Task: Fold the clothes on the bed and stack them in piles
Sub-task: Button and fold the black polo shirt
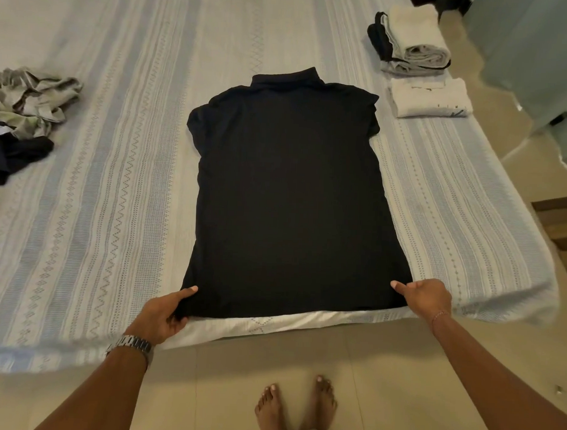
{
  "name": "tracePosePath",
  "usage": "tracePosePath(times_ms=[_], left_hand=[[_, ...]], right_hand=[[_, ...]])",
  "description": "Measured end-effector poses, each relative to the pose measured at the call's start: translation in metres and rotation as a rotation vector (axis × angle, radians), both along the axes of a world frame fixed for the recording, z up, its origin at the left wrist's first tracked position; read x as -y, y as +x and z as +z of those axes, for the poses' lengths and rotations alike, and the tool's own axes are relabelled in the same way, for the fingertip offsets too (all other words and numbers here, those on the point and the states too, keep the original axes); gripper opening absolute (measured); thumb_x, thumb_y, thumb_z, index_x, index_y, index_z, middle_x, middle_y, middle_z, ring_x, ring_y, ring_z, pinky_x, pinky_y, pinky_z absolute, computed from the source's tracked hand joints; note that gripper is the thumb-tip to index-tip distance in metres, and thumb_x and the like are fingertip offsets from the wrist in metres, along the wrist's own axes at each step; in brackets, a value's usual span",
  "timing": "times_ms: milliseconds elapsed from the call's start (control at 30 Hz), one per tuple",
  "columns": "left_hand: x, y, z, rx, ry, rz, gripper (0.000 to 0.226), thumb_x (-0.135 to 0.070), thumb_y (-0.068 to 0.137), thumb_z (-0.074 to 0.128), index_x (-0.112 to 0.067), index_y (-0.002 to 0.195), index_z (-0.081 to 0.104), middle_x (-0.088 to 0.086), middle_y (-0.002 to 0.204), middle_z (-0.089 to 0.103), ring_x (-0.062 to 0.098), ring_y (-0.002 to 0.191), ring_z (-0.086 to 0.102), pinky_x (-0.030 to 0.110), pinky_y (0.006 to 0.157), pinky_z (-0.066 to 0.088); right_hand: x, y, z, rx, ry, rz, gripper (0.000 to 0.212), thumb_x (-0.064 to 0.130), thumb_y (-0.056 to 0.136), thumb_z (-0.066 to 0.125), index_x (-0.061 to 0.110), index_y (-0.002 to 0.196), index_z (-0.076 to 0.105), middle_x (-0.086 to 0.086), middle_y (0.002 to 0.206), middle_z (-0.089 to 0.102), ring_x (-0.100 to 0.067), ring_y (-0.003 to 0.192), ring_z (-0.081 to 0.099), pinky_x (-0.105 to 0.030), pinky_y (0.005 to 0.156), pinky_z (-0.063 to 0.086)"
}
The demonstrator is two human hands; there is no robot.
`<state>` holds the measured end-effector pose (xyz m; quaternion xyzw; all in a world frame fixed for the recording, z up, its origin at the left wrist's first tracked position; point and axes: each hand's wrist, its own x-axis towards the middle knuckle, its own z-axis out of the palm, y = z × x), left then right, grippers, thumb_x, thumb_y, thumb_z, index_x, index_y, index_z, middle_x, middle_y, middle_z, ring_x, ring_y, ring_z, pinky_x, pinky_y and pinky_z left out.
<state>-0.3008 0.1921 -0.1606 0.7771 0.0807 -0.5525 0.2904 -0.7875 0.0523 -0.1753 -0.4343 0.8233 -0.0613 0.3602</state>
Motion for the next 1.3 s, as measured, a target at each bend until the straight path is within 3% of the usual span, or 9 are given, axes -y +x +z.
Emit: tracePosePath(times_ms=[167,467,567,633,733,933,1067,1200,1300], left_hand=[[-0.001,-0.002,0.01,-0.104,0.035,0.01,0.038,-0.023,0.073,0.085,-0.008,0.093,0.057,0.005,0.063,0.062,0.014,0.054,0.05,0.017,0.035,0.043],[-0.002,0.003,0.01,-0.017,-0.072,-0.138,0.044,-0.025,0.074,0.087,-0.007,0.099,0.056,0.009,0.082,0.054,0.012,0.053,0.033,0.021,0.039,0.032],[0.001,-0.003,0.01,0.05,-0.235,-0.187,0.034,-0.027,0.077,0.083,-0.004,0.091,0.062,0.009,0.078,0.054,0.014,0.062,0.044,0.026,0.054,0.037],[0.003,-0.006,0.011,0.085,-0.296,-0.255,0.038,-0.032,0.085,0.078,0.002,0.1,0.07,0.01,0.098,0.071,0.02,0.088,0.064,0.031,0.075,0.048],[0.004,-0.006,0.009,0.067,-0.316,-0.323,0.044,-0.036,0.091,0.073,-0.003,0.12,0.07,0.007,0.12,0.072,0.023,0.118,0.062,0.041,0.104,0.047],[0.005,-0.007,0.0,0.128,-0.245,-0.424,0.038,-0.04,0.09,0.073,-0.002,0.097,0.077,0.019,0.098,0.073,0.03,0.094,0.06,0.04,0.084,0.047],[-0.001,0.002,-0.006,0.161,-0.229,-0.319,0.048,-0.035,0.079,0.083,0.008,0.1,0.073,0.024,0.096,0.071,0.032,0.086,0.057,0.041,0.076,0.048],[-0.014,0.012,-0.005,0.132,-0.233,-0.234,0.031,-0.015,0.085,0.079,0.009,0.103,0.071,0.025,0.11,0.071,0.037,0.109,0.065,0.049,0.103,0.051],[-0.022,0.013,-0.003,0.108,-0.223,-0.159,0.027,-0.006,0.085,0.077,0.01,0.105,0.069,0.025,0.113,0.07,0.038,0.109,0.065,0.047,0.104,0.05]], right_hand=[[-0.001,-0.018,0.017,0.256,-0.018,-0.069,0.033,0.031,0.089,0.078,0.0,0.08,0.073,-0.004,0.088,0.069,-0.022,0.102,0.061,-0.036,0.098,0.043],[-0.004,-0.024,0.014,0.081,-0.174,-0.063,0.025,0.034,0.089,0.077,0.013,0.076,0.07,-0.002,0.082,0.071,-0.027,0.092,0.066,-0.034,0.086,0.048],[-0.004,-0.021,0.014,0.118,-0.232,-0.07,0.022,0.032,0.089,0.078,0.016,0.077,0.07,0.001,0.088,0.072,-0.022,0.092,0.066,-0.04,0.092,0.052],[-0.005,-0.022,0.015,0.151,-0.245,-0.056,0.022,0.032,0.09,0.077,0.016,0.077,0.069,0.001,0.087,0.073,-0.02,0.089,0.067,-0.038,0.086,0.053],[-0.006,-0.024,0.021,0.202,-0.251,-0.044,0.022,0.031,0.09,0.077,0.014,0.079,0.07,0.002,0.083,0.073,-0.015,0.085,0.067,-0.027,0.071,0.047],[-0.007,-0.031,0.021,0.327,-0.217,-0.075,0.014,0.035,0.086,0.081,0.02,0.086,0.08,0.007,0.09,0.077,-0.009,0.093,0.069,-0.031,0.09,0.051],[-0.002,-0.038,0.022,0.397,-0.146,-0.093,0.02,0.027,0.093,0.074,0.009,0.086,0.076,-0.007,0.089,0.076,-0.022,0.09,0.071,-0.037,0.081,0.059],[0.002,-0.035,0.029,0.37,-0.134,-0.019,0.032,0.019,0.104,0.057,-0.001,0.078,0.055,-0.016,0.086,0.064,-0.03,0.085,0.067,-0.04,0.071,0.06],[0.008,-0.035,0.031,0.341,-0.145,-0.013,0.031,0.018,0.106,0.051,0.003,0.079,0.049,-0.016,0.085,0.055,-0.026,0.081,0.06,-0.043,0.072,0.059]])
